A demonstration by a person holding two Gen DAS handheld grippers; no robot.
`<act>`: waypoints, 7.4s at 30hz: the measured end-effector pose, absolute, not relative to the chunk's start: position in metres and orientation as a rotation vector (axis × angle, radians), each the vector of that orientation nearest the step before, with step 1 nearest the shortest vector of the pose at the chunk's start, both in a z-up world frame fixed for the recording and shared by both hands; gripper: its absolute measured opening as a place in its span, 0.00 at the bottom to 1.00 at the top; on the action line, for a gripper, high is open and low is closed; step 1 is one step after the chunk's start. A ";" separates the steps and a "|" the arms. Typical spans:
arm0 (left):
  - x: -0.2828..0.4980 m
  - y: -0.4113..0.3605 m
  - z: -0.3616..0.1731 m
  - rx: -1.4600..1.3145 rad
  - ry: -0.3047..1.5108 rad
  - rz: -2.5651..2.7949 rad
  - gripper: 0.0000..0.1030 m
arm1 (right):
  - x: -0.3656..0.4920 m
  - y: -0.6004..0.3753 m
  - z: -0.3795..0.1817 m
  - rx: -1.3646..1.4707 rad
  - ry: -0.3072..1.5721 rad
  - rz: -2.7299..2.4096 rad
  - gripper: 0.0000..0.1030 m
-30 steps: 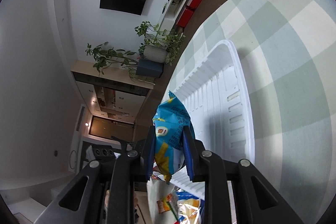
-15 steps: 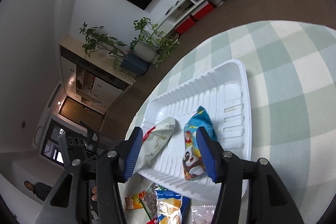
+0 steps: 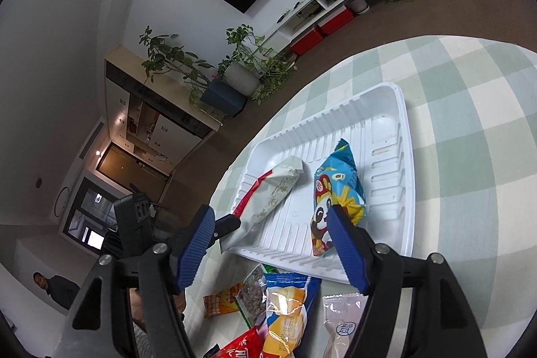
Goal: Organize snacks
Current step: 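Move the left tool to the orange wafer bar while the right tool reaches the clear bread packet, then grasp the orange wafer bar with the left tool while the right tool grasps the clear bread packet, then carry both packets into the white tray and open both tools, then move the left tool to the black packet while the right tool grasps the red bag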
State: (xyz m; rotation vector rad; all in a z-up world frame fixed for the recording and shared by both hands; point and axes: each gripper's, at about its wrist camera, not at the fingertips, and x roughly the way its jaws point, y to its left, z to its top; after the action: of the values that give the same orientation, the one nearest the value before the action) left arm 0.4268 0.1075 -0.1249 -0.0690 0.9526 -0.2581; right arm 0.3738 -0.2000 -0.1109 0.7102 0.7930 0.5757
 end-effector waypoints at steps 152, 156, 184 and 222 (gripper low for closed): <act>0.401 0.120 -0.093 -0.280 0.937 -0.550 0.17 | 0.365 -0.202 -0.107 0.800 0.847 0.593 0.32; 0.424 0.105 -0.099 -0.293 0.936 -0.541 0.17 | 0.384 -0.190 -0.107 0.779 0.851 0.588 0.32; 0.338 0.099 -0.087 -0.089 0.840 -0.409 0.44 | 0.290 -0.152 -0.080 0.317 0.799 0.536 0.68; 0.153 0.090 -0.087 0.179 0.919 -0.509 0.44 | 0.194 -0.058 -0.128 -0.246 0.878 0.591 0.67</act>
State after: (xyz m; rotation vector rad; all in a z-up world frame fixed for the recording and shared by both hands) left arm 0.1531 0.0899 -0.0869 0.1790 0.9189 -0.5091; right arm 0.1941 -0.0581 -0.1280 -0.2462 0.8785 0.5911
